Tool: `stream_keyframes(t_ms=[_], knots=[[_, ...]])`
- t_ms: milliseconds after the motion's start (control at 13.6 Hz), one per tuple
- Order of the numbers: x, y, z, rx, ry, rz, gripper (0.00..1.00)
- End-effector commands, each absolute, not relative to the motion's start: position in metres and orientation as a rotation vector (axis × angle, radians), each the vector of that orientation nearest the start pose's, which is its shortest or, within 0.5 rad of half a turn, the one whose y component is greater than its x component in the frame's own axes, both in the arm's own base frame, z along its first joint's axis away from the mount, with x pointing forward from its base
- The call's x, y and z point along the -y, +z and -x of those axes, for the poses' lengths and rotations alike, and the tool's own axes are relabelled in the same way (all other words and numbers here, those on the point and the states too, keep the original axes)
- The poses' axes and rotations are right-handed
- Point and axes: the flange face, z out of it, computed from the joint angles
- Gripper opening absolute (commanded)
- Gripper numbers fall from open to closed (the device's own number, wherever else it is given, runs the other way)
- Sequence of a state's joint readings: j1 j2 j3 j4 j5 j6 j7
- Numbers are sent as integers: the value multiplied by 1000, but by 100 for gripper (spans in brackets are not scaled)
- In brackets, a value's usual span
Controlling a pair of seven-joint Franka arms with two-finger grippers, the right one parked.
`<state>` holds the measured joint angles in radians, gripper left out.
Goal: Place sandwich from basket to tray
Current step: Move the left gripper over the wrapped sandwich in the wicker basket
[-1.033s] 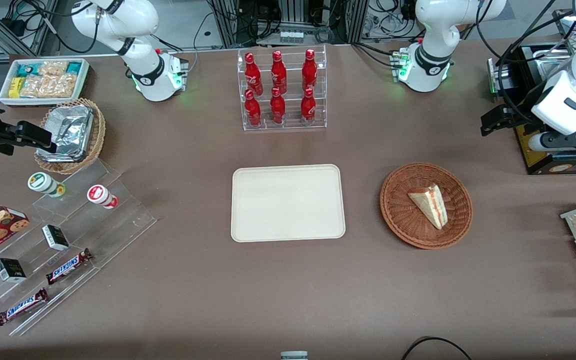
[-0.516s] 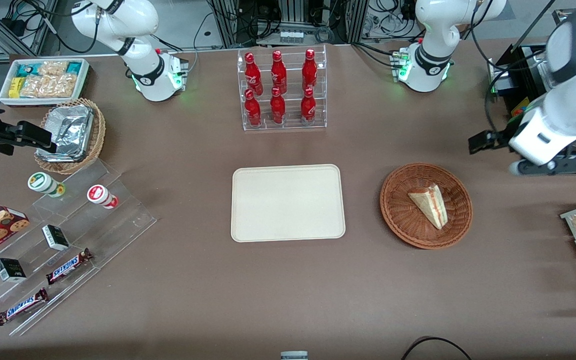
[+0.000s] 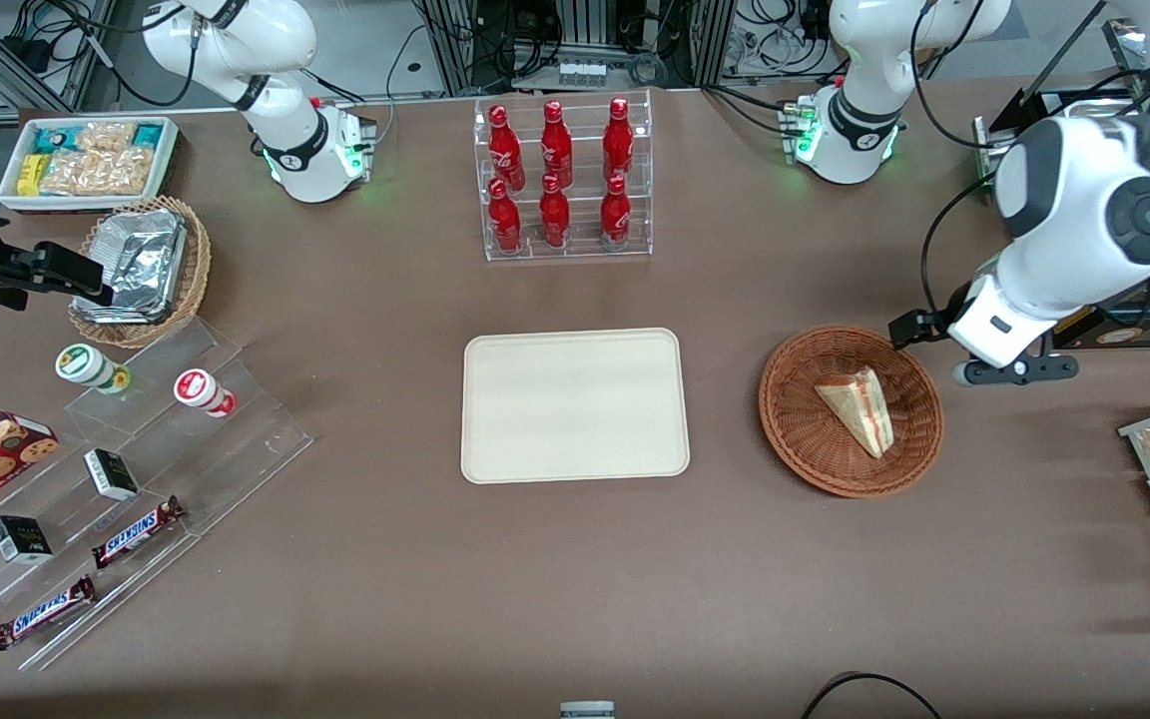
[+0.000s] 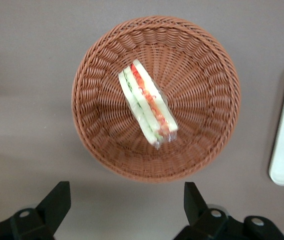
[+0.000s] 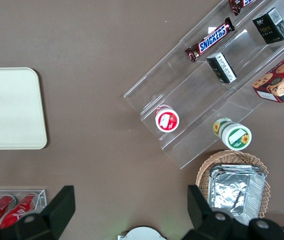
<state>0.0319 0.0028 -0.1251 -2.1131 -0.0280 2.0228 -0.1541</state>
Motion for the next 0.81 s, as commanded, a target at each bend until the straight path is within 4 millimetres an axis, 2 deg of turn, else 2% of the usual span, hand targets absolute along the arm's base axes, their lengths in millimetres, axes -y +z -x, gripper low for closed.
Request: stream_keyframes(t_ms=[0, 221, 738], knots=[[54, 390, -517, 260, 84, 3130, 100], [70, 373, -518, 524, 33, 3102, 100], [83, 337, -528, 1130, -15, 2962, 100]])
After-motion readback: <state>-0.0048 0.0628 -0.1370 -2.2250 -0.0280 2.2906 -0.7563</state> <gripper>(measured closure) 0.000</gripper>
